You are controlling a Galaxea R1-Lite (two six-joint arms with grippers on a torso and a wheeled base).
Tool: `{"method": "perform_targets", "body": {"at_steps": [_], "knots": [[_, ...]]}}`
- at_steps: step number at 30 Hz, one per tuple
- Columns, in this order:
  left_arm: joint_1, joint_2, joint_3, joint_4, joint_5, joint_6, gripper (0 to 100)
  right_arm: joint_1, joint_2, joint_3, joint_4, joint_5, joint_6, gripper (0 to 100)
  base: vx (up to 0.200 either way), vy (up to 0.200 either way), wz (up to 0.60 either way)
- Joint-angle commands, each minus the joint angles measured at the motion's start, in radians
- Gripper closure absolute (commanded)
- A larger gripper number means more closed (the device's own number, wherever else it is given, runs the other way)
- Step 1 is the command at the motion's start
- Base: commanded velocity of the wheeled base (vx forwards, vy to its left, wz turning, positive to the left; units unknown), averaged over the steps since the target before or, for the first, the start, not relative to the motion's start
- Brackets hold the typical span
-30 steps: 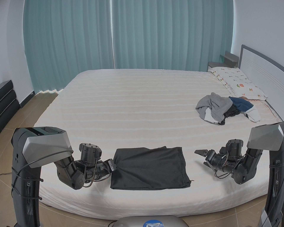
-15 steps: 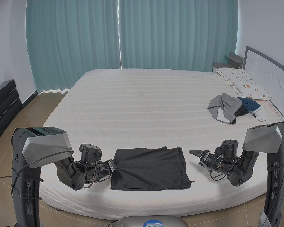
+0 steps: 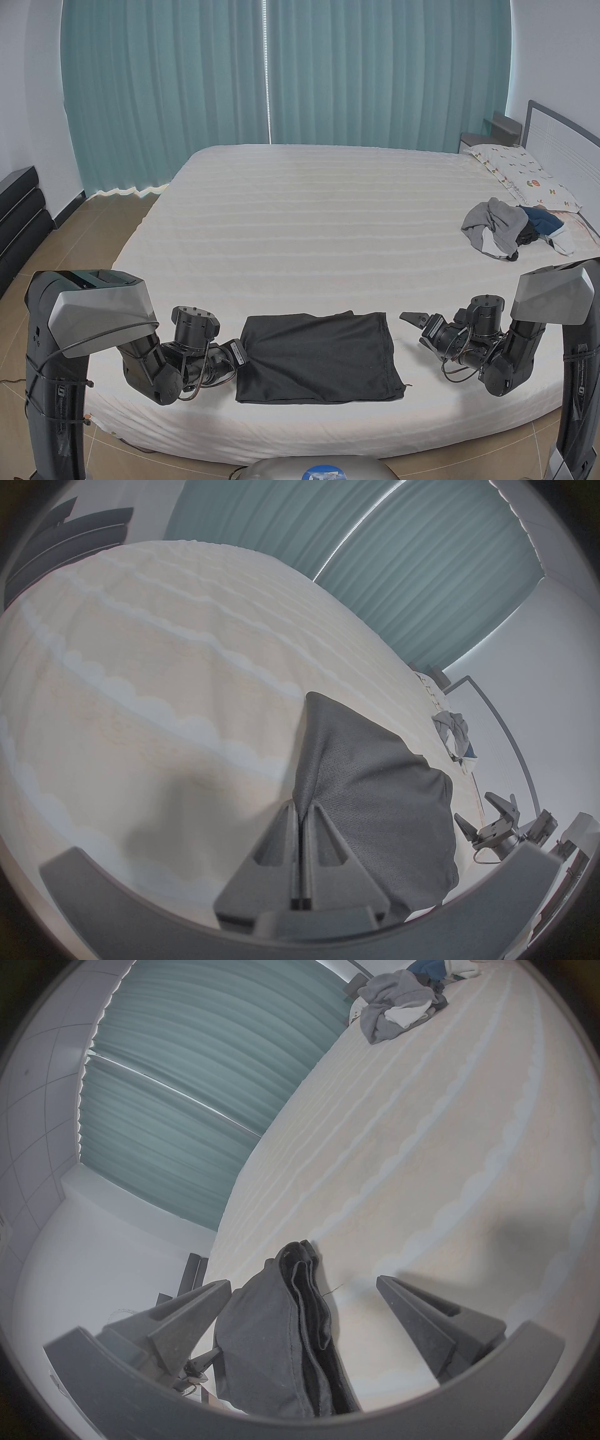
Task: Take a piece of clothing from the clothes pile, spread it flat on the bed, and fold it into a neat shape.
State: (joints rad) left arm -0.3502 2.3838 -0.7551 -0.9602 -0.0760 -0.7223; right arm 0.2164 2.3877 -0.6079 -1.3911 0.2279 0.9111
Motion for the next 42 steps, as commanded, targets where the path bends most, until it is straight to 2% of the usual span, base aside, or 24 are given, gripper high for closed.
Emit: {"method": "perform_targets", "body": {"at_steps": [1,12,18,24,37,38,42], "knots": [[-0.004,-0.002,0.011,0.003,-0.001,-0.003,100,-0.002,0.011,-0.001,0.0,0.001,0.0,0,0.0,0.0,0.0],[-0.021,-0.032,0.04,0.014,0.005,-0.048,100,-0.006,0.015,0.0,0.0,0.001,-0.001,0,0.0,0.0,0.0],[-0.009,-0.061,0.043,0.026,0.007,-0.051,100,-0.008,0.015,0.0,0.0,0.001,0.0,0,0.0,0.0,0.0],[-0.009,-0.063,0.031,0.106,0.035,-0.049,100,-0.008,0.018,0.0,0.0,0.001,0.0,0,0.0,0.0,0.0],[-0.012,-0.063,0.039,0.107,0.038,-0.049,100,-0.006,0.024,0.002,-0.002,0.001,0.0,0,0.0,0.0,0.0],[-0.012,-0.063,0.04,0.107,0.038,-0.049,0,-0.002,0.024,0.003,-0.002,0.001,0.0,0,0.0,0.0,0.0],[-0.015,-0.066,0.045,0.109,0.039,-0.049,0,0.003,0.019,0.008,-0.002,0.001,0.0,0,0.0,0.0,0.0]]}}
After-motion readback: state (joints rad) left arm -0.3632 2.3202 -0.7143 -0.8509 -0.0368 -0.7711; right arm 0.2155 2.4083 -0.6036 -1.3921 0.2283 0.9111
